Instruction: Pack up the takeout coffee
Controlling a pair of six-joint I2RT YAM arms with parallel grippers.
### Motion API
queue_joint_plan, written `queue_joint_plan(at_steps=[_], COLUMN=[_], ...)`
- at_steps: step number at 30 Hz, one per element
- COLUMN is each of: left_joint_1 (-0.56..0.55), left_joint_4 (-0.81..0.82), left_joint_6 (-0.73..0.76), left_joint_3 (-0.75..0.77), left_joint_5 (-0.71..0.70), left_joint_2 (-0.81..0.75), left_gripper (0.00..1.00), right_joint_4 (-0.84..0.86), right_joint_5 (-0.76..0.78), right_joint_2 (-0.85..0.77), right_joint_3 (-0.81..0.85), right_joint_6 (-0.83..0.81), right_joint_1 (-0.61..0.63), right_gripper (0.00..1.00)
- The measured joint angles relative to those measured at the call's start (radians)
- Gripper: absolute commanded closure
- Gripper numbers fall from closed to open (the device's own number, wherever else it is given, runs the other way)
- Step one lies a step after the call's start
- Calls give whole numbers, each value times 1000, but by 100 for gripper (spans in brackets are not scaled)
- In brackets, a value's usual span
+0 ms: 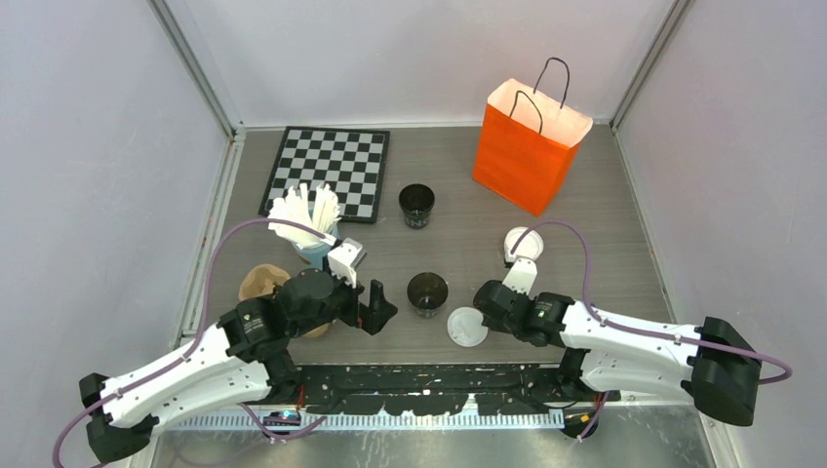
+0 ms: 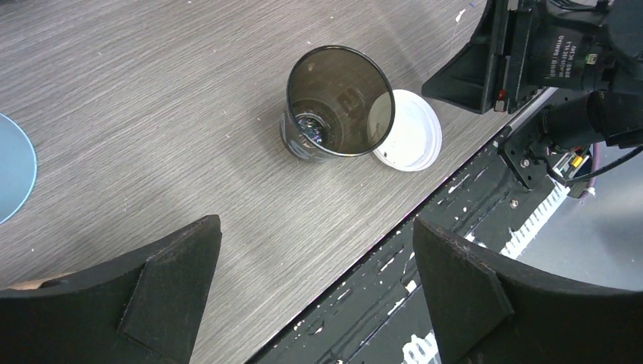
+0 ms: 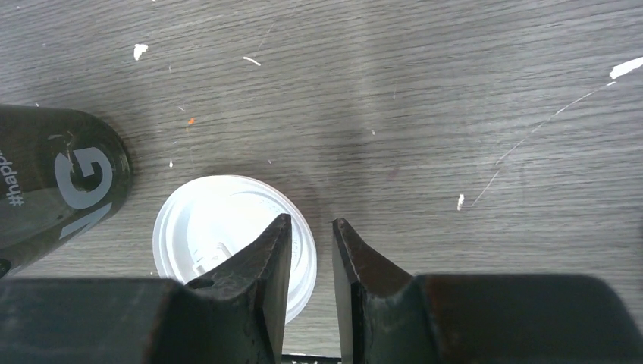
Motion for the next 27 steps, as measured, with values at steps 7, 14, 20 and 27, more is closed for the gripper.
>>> queue_joint_plan(at_steps=[7,14,20,27], left_joint_1=[0,0,0,0], left_joint_4=[-10,-13,-15,-18], left_joint_6=[-1,-1,-1,22], left_joint_3=[-13,-13,-13,4], left_joint_5=[-5,-6,-5,9], left_joint_2=[-17,31,66,82], left_gripper=[10,17,19,23], right_joint_4=[79,96,85,24], right_joint_5=[-12,-14,-6,5], right_joint_2=[54,95,103,20], right_joint_3=[-26,-30,-23,19], right_joint_6=[-8,-21,-50,-81], right_joint_1=[0,0,0,0], right_gripper=[72,90,100,100])
